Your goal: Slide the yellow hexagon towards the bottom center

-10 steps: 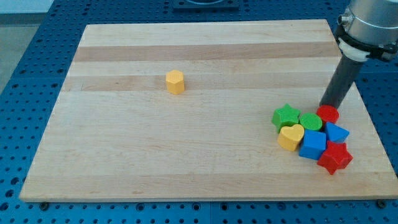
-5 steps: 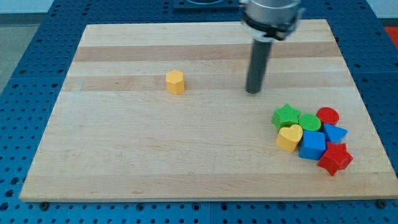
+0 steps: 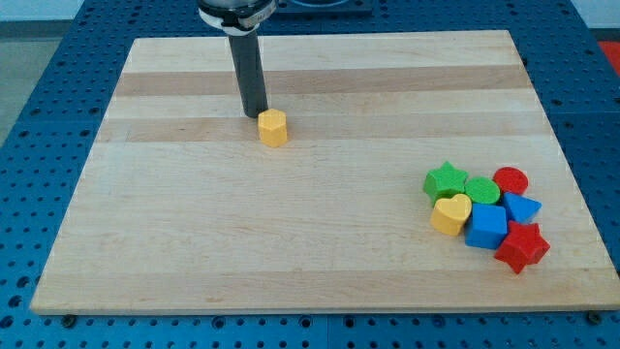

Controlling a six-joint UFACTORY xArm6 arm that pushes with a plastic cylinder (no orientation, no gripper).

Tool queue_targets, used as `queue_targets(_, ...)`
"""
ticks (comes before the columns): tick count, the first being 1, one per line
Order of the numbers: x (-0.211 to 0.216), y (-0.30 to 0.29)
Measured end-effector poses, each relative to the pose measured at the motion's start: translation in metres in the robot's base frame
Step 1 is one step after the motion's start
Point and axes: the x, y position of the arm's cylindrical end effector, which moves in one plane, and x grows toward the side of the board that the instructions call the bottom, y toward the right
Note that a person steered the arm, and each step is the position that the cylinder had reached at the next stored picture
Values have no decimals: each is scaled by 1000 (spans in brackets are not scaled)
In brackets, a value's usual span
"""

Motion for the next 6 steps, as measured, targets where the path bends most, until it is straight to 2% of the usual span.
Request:
queue_targets(1,26,0)
queue_targets(3,54,21)
queue_targets(6,64,89)
